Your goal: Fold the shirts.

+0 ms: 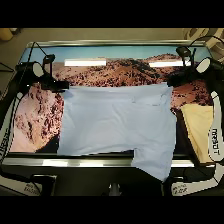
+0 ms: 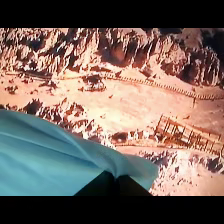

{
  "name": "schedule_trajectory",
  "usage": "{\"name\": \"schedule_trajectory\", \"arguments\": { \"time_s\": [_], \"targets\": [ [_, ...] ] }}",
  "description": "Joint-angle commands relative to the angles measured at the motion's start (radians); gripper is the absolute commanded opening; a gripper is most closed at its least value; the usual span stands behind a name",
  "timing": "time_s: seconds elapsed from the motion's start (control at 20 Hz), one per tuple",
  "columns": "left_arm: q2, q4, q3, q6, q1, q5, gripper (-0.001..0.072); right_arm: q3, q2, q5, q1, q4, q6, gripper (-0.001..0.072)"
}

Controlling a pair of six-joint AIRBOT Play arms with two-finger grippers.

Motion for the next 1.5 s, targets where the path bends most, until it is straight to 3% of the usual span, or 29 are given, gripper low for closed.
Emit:
{"name": "schedule_trajectory", "arguments": {
  "time_s": [0.0,0.1,0.3,0.75,0.8,0.85,0.9,1.0,1.15,1.45],
  "targets": [
    [0.027,-0.006,-0.026,0.108,0.006,-0.194,0.0020,-0.018,0.019,0.302,-0.023,-0.044,-0.032,0.0025],
    [0.023,-0.006,-0.113,0.119,-0.013,-0.186,0.0020,-0.079,0.005,0.370,-0.020,-0.043,-0.074,0.0025],
    [0.021,-0.006,-0.267,0.163,-0.019,-0.214,0.0020,-0.202,0.000,0.373,-0.023,-0.047,-0.076,0.0024],
    [0.014,-0.010,-0.288,0.195,-0.057,-0.196,0.0024,-0.228,-0.005,0.350,-0.022,-0.017,-0.056,0.0026],
    [0.013,-0.003,-0.288,0.195,-0.057,-0.197,0.0132,-0.228,-0.005,0.347,-0.022,-0.017,-0.056,0.0112],
    [0.014,0.022,-0.283,0.195,-0.056,-0.217,0.0423,-0.225,-0.003,0.343,-0.024,-0.017,-0.057,0.0383],
    [0.014,0.061,-0.268,0.196,-0.055,-0.256,0.0621,-0.219,0.003,0.369,-0.024,-0.025,-0.068,0.0432],
    [0.040,0.127,-0.252,0.231,-0.037,-0.315,0.0624,-0.214,0.034,0.454,-0.031,-0.112,-0.094,0.0426],
    [0.150,0.035,-0.319,0.172,0.048,-0.318,0.0616,-0.252,0.092,0.563,-0.116,-0.111,-0.075,0.0396],
    [0.417,-0.033,-0.838,0.169,0.111,-0.159,0.0615,-0.628,0.305,0.363,-0.205,-0.074,-0.116,0.0394]
  ]
}}
